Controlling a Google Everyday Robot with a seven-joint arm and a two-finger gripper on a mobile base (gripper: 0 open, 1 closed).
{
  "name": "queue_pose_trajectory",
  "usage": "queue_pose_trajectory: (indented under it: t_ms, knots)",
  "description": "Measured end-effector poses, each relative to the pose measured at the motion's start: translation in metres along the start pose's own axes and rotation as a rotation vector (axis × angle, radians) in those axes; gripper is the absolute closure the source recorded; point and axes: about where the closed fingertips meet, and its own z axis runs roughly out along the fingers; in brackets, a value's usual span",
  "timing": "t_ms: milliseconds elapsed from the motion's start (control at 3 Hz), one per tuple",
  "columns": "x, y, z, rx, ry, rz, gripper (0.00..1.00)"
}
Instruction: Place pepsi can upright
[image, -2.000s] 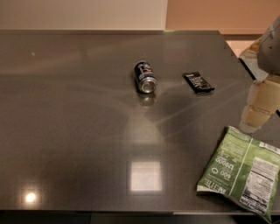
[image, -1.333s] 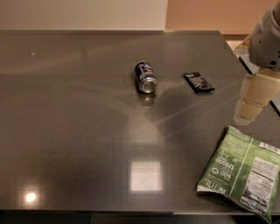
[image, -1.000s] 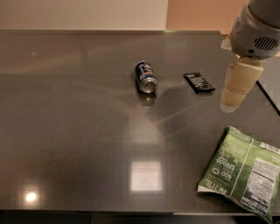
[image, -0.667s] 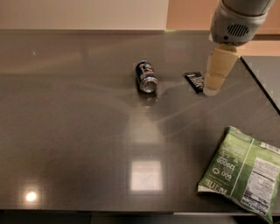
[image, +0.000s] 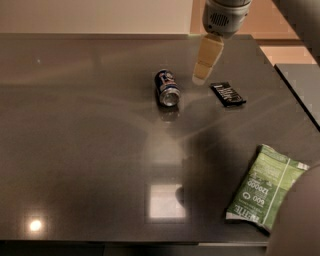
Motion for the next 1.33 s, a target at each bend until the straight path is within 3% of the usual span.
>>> queue_pose_trajectory:
  t_ms: [333,1000,1333]
  knots:
    - [-0.031,-0.007,0.018,-0.003,-0.008,0.146,0.00]
    - [-0.074,0.009,0.055,-0.078,-0.004,0.409,0.00]
    - [-0.089,0.006,0.078,-0.059,0.022,0.481,0.00]
